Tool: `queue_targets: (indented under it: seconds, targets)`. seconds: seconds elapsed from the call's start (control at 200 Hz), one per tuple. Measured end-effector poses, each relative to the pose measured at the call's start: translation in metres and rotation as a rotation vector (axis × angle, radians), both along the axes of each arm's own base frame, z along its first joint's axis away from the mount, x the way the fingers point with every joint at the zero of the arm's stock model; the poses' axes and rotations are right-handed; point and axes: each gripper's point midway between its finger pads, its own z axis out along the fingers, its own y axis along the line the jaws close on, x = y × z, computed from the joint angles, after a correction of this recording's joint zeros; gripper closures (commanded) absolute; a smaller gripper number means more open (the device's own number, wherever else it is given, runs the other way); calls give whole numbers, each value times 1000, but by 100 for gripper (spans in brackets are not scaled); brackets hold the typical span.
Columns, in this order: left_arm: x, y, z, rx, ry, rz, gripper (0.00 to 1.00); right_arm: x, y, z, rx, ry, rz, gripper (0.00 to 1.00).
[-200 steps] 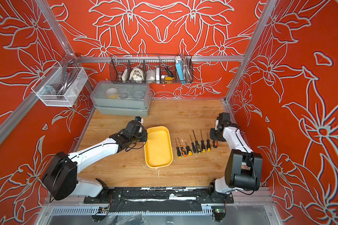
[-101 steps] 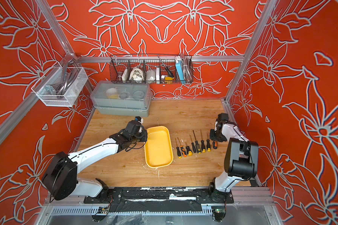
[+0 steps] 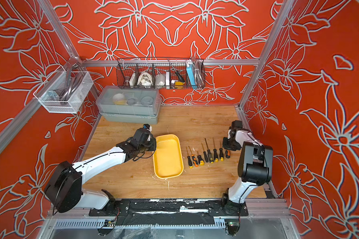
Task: Take out the screwdriver from the storage box
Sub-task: Place the screwdriver at the center of the board.
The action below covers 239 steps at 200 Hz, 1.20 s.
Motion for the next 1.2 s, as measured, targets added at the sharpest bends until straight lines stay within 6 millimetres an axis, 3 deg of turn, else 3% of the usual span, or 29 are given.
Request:
queue_targets:
  seconds: [0.696,0.891,1.196]
  targets:
    - [0,1,0,4,0,4,100,-2,2,-11,29,33,-1,90]
    - [0,1,0,6,0,5,100,0,2,-12,31,35,0,77]
    - [0,1,0,6,0,5,100,0,3,-11,36,33,4,71]
